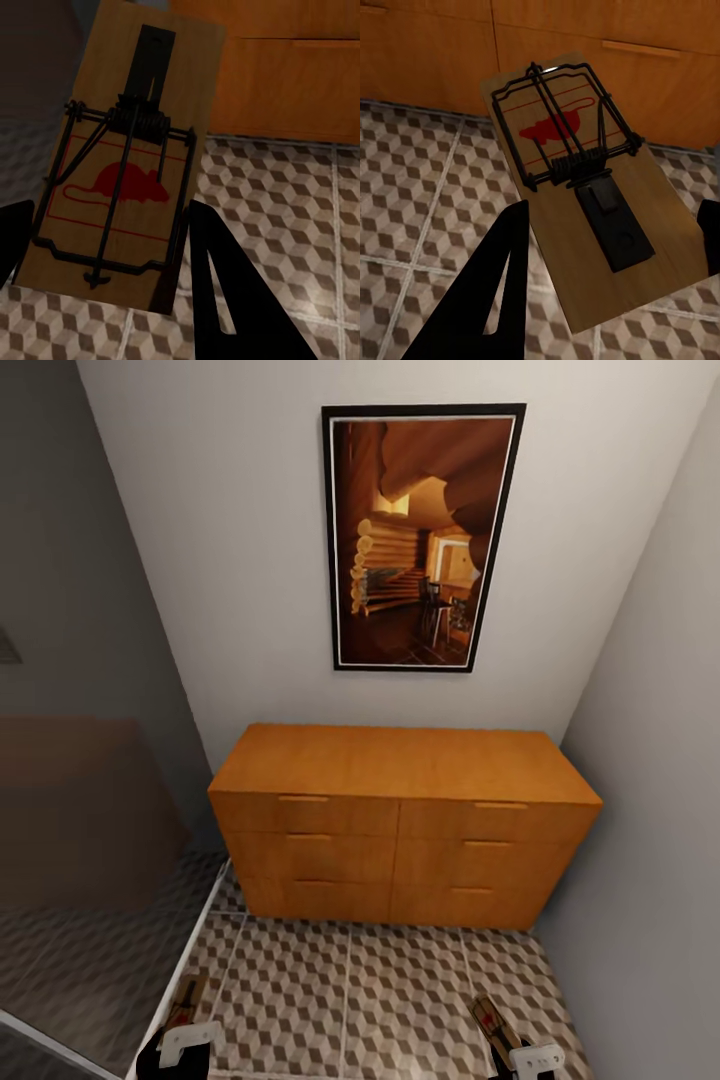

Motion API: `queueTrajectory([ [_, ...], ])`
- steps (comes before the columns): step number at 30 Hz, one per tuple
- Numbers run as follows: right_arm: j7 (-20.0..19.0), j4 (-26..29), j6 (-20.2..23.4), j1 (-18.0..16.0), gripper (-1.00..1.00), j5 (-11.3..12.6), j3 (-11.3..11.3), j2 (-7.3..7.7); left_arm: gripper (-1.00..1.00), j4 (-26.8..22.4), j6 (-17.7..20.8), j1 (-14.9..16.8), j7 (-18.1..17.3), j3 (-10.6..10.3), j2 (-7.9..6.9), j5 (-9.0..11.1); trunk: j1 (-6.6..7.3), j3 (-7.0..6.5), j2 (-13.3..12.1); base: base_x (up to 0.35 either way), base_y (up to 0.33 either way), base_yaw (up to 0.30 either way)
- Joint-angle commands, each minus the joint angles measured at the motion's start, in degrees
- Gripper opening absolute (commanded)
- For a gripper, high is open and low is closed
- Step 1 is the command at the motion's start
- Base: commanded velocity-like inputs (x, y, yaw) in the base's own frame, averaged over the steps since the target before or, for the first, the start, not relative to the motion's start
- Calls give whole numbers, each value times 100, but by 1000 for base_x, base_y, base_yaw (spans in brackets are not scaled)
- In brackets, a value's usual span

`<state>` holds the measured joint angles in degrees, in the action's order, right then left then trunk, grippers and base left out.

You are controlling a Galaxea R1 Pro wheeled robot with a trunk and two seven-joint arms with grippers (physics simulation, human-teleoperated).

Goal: Take the four mousetraps from the cabinet in the bathroom and place them on the bathroom floor. Make sure all four end up on the same floor surface, and ensure that at least two of them are either under or directly next to the same bathroom sink.

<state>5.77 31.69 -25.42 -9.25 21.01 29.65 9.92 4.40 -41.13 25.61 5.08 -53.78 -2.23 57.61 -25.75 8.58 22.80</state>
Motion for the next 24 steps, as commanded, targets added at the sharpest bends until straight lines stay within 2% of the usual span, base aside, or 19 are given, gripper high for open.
queueTrajectory([
  [1, 61, 4, -20, -7, -100, 30, 50, 9, -100, 8, -10, 4, 73, -36, 3, -48, -4, 3, 11, 0, 0, 90],
  [10, 60, 4, -23, -7, -100, 31, 51, 10, -100, 8, -9, 5, 73, -36, 3, -48, -4, -29, 11, 0, 0, 50],
  [24, 195, 4, -19, -7, -100, 26, 50, 9, -100, 8, -9, 3, 73, -36, 3, -48, -4, -30, 11, 0, 0, 262],
])
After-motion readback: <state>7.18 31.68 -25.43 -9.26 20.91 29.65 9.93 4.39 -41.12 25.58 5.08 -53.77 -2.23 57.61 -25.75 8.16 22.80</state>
